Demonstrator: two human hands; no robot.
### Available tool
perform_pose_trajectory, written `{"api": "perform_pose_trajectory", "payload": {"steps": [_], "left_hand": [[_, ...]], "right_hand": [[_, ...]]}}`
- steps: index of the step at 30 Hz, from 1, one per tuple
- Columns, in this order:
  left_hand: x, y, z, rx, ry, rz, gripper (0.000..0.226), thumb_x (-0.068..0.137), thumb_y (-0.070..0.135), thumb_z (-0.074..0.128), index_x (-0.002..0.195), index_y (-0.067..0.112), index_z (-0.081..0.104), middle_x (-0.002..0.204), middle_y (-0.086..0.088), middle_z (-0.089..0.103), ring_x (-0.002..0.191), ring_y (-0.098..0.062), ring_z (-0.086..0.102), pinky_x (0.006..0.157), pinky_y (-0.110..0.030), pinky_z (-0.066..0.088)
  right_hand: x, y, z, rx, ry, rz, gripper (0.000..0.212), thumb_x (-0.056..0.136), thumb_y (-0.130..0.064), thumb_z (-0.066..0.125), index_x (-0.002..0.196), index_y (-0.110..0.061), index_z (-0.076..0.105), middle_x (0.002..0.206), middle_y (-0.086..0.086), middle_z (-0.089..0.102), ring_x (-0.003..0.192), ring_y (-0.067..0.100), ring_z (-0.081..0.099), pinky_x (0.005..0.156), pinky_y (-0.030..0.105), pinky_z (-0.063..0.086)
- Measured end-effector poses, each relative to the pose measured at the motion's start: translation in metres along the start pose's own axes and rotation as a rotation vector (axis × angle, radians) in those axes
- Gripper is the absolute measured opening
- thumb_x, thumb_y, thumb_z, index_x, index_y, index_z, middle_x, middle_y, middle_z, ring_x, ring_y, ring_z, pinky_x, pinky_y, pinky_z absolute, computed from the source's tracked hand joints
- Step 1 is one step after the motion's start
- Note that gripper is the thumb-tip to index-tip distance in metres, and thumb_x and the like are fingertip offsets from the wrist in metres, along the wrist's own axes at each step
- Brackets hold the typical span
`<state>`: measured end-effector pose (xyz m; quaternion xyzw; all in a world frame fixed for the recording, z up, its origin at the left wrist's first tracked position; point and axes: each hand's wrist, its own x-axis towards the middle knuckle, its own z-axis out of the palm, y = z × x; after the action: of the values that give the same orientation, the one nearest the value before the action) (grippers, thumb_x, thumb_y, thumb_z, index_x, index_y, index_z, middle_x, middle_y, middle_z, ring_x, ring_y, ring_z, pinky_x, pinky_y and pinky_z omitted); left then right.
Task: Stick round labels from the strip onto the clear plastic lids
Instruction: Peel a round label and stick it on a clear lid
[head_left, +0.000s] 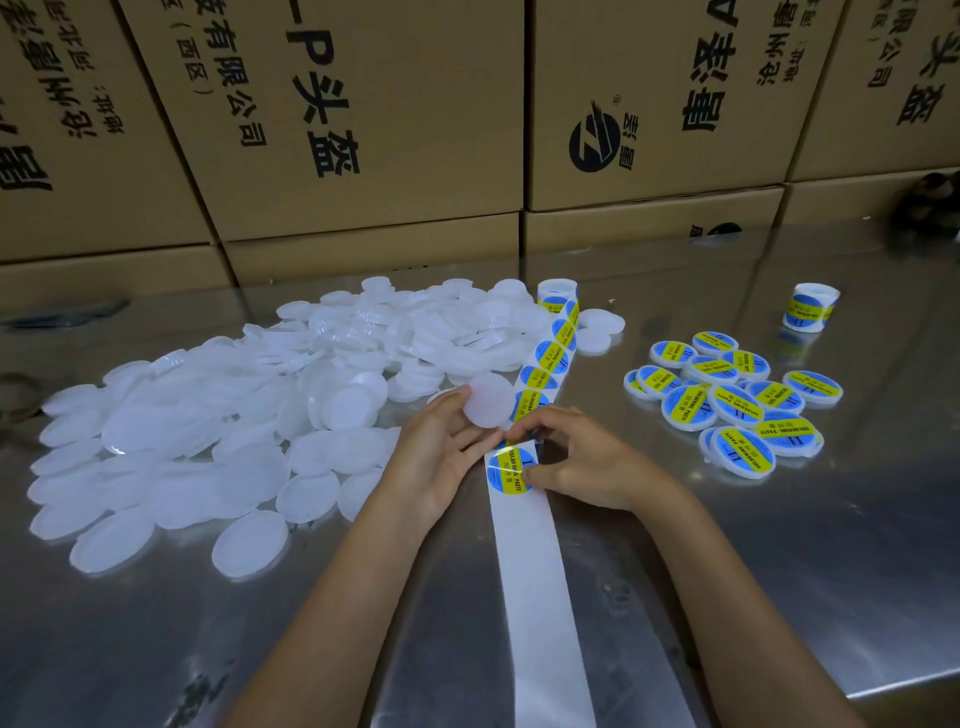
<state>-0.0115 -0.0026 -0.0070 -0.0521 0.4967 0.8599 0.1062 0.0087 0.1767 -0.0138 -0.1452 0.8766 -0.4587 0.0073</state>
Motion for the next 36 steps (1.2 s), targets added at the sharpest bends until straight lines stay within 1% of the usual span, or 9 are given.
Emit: {"api": "perform_pose_trajectory", "payload": {"steps": [4, 7, 14, 18, 24, 27, 29, 33, 36], "left_hand": [[0.001, 0.000, 0.000, 0.001, -0.003, -0.012, 0.035, 0.102, 0.018, 0.053, 0.133, 0.001, 0.055, 0.125, -0.021, 0.068, 0.114, -0.033, 0.068, 0.101, -0.046, 0.052], [0.001, 0.000, 0.000, 0.010, -0.019, -0.021, 0.038, 0.103, 0.018, 0.052, 0.136, -0.001, 0.053, 0.125, -0.021, 0.068, 0.117, -0.035, 0.066, 0.103, -0.048, 0.051], [-0.002, 0.003, 0.000, 0.002, -0.065, -0.052, 0.036, 0.102, 0.019, 0.053, 0.133, 0.001, 0.055, 0.122, -0.021, 0.070, 0.115, -0.035, 0.067, 0.091, -0.044, 0.058], [-0.001, 0.002, 0.000, 0.039, -0.083, -0.079, 0.036, 0.102, 0.020, 0.051, 0.133, 0.001, 0.058, 0.123, -0.020, 0.070, 0.118, -0.035, 0.066, 0.100, -0.047, 0.052], [0.002, 0.002, -0.002, 0.012, -0.088, -0.088, 0.036, 0.103, 0.021, 0.050, 0.131, 0.001, 0.060, 0.123, -0.019, 0.070, 0.117, -0.034, 0.066, 0.098, -0.048, 0.053], [0.002, 0.003, -0.003, -0.033, -0.095, -0.096, 0.033, 0.103, 0.023, 0.050, 0.126, 0.003, 0.062, 0.119, -0.018, 0.072, 0.104, -0.030, 0.073, 0.086, -0.045, 0.060], [0.002, 0.003, -0.004, -0.054, -0.105, -0.101, 0.031, 0.103, 0.023, 0.050, 0.123, 0.004, 0.063, 0.116, -0.017, 0.073, 0.096, -0.028, 0.075, 0.081, -0.043, 0.062], [0.002, 0.003, -0.004, -0.020, -0.118, -0.082, 0.029, 0.104, 0.023, 0.049, 0.121, 0.005, 0.064, 0.110, -0.014, 0.075, 0.093, -0.027, 0.075, 0.083, -0.040, 0.061], [0.001, 0.002, -0.003, -0.046, -0.127, -0.082, 0.027, 0.102, 0.022, 0.051, 0.121, 0.005, 0.063, 0.111, -0.015, 0.075, 0.097, -0.029, 0.075, 0.086, -0.044, 0.060]], "right_hand": [[0.002, -0.001, 0.003, -0.010, 0.031, -0.026, 0.023, 0.079, -0.013, 0.077, 0.094, -0.027, 0.066, 0.097, -0.009, 0.061, 0.094, 0.014, 0.055, 0.098, 0.042, 0.047], [0.003, -0.002, 0.004, 0.006, 0.036, -0.058, 0.022, 0.078, -0.010, 0.076, 0.094, -0.022, 0.068, 0.101, -0.003, 0.067, 0.097, 0.022, 0.059, 0.095, 0.046, 0.048], [0.004, 0.000, 0.006, 0.002, 0.061, -0.099, 0.015, 0.077, -0.013, 0.076, 0.087, -0.023, 0.069, 0.092, -0.001, 0.066, 0.082, 0.022, 0.053, 0.082, 0.041, 0.050], [0.004, 0.000, 0.006, -0.021, 0.068, -0.093, 0.011, 0.077, -0.016, 0.075, 0.085, -0.022, 0.069, 0.090, -0.004, 0.066, 0.085, 0.023, 0.057, 0.087, 0.049, 0.049], [0.002, -0.008, 0.006, 0.016, 0.102, -0.147, 0.019, 0.078, -0.008, 0.073, 0.089, -0.023, 0.071, 0.090, -0.003, 0.065, 0.086, 0.016, 0.051, 0.077, 0.028, 0.046], [0.000, -0.014, 0.005, 0.110, 0.078, -0.135, 0.021, 0.078, 0.000, 0.073, 0.085, -0.020, 0.069, 0.090, 0.000, 0.063, 0.081, 0.011, 0.048, 0.073, 0.015, 0.041], [-0.001, -0.016, 0.003, 0.183, 0.076, -0.094, 0.020, 0.078, 0.000, 0.074, 0.084, -0.018, 0.069, 0.086, -0.004, 0.061, 0.077, 0.008, 0.048, 0.073, 0.016, 0.042], [-0.003, -0.018, -0.005, 0.520, 0.096, -0.006, 0.019, 0.082, -0.001, 0.072, 0.081, -0.019, 0.072, 0.086, 0.007, 0.070, 0.081, 0.015, 0.062, 0.077, 0.026, 0.050], [-0.003, -0.018, -0.011, 0.778, 0.168, -0.015, 0.018, 0.085, -0.002, 0.068, 0.084, -0.020, 0.072, 0.088, 0.004, 0.073, 0.082, 0.012, 0.066, 0.077, 0.020, 0.049]]}}
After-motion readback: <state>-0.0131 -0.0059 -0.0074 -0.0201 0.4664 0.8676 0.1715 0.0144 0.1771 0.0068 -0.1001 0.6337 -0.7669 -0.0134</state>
